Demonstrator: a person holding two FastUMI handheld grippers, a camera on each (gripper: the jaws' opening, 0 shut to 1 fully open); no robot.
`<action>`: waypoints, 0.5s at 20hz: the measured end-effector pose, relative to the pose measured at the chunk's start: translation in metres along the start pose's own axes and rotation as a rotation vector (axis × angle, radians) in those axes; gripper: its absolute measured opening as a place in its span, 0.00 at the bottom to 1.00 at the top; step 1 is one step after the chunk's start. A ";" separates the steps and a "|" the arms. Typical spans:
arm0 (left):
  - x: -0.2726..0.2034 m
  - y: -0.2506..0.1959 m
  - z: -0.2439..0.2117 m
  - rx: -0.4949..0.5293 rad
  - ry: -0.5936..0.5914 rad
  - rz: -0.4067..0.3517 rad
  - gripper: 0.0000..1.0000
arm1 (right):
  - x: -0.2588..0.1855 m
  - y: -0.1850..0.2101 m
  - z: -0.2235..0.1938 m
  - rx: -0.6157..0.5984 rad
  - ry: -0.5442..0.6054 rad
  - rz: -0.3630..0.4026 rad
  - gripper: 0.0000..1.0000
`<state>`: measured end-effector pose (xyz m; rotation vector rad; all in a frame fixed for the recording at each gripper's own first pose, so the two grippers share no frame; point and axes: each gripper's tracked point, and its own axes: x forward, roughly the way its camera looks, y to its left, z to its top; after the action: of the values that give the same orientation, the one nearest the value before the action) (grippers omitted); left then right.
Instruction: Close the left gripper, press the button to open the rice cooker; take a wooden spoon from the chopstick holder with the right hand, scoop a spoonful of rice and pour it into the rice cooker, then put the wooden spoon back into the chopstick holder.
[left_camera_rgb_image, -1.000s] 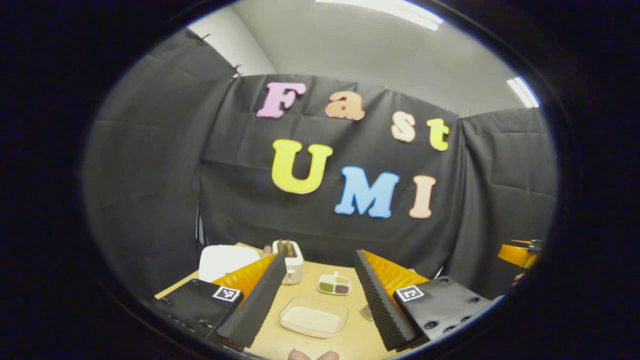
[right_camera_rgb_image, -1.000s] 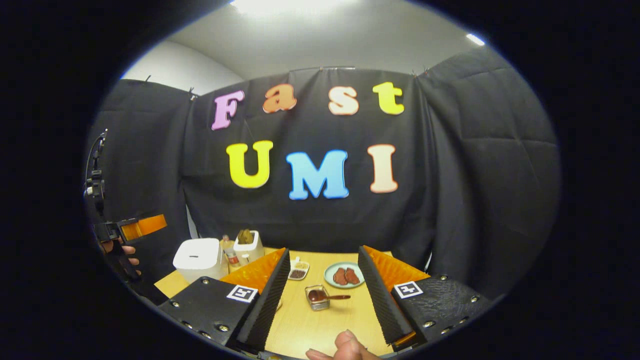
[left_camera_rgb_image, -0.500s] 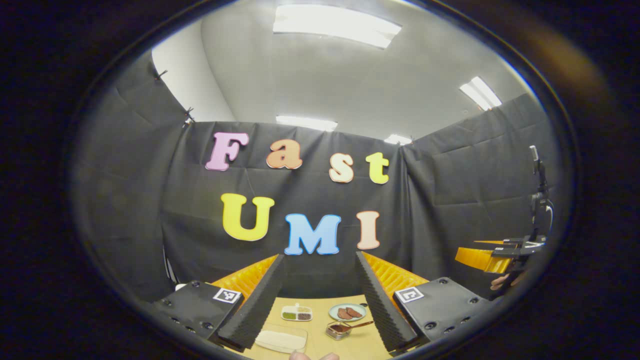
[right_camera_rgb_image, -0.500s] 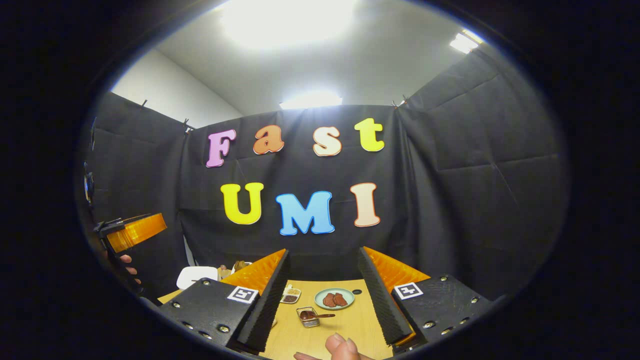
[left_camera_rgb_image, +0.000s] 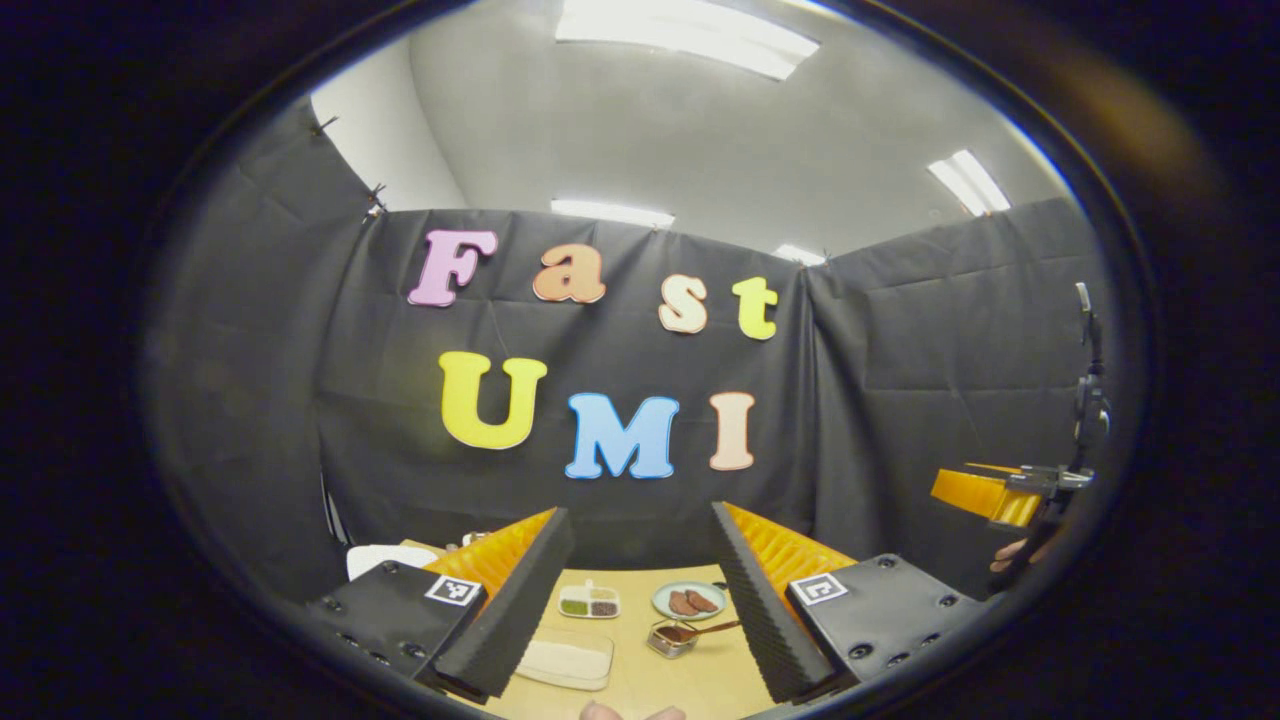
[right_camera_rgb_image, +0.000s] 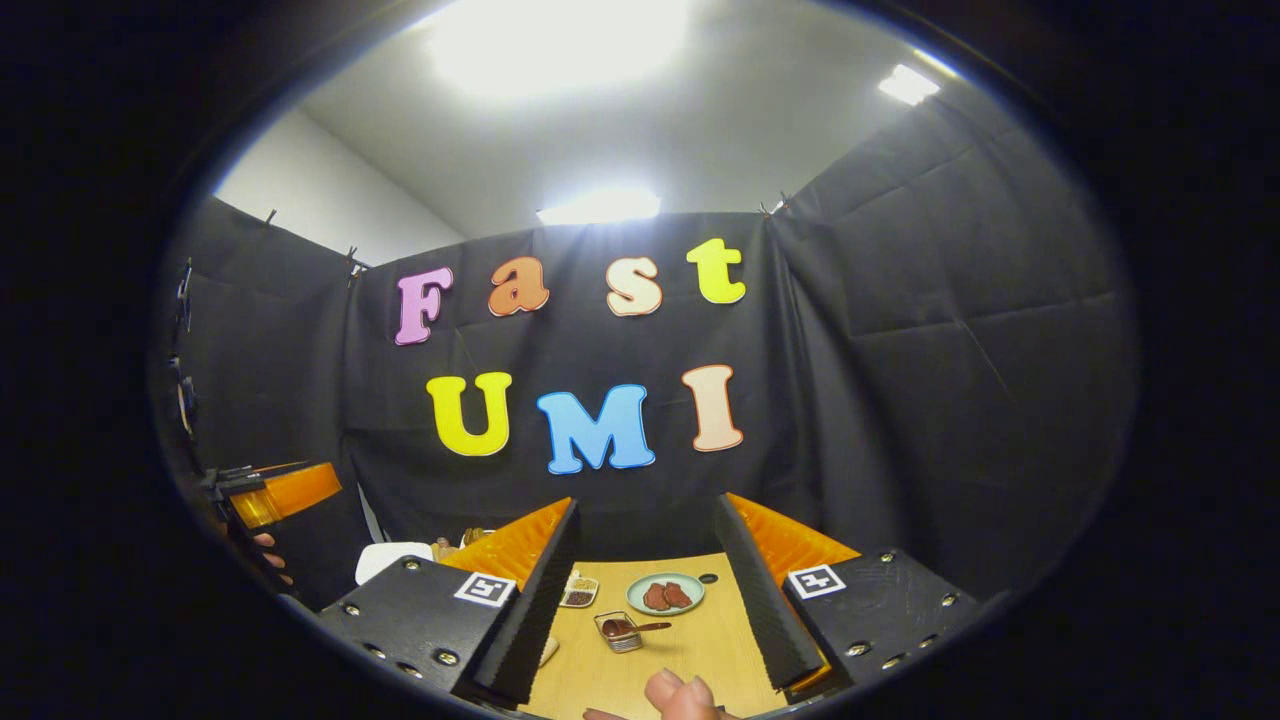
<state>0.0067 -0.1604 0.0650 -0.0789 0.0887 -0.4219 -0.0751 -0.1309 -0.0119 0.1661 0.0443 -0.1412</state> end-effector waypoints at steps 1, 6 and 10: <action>0.000 0.003 0.002 -0.004 -0.003 0.001 0.93 | -0.001 0.004 -0.001 0.000 0.006 0.006 0.83; -0.003 0.016 0.007 0.021 -0.015 0.015 0.92 | 0.005 0.013 0.004 -0.013 0.002 0.015 0.84; -0.007 0.026 0.007 0.026 -0.019 0.034 0.92 | 0.009 0.022 0.004 0.005 0.009 0.032 0.83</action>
<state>0.0120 -0.1333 0.0702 -0.0562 0.0655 -0.3884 -0.0625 -0.1115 -0.0055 0.1728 0.0506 -0.1084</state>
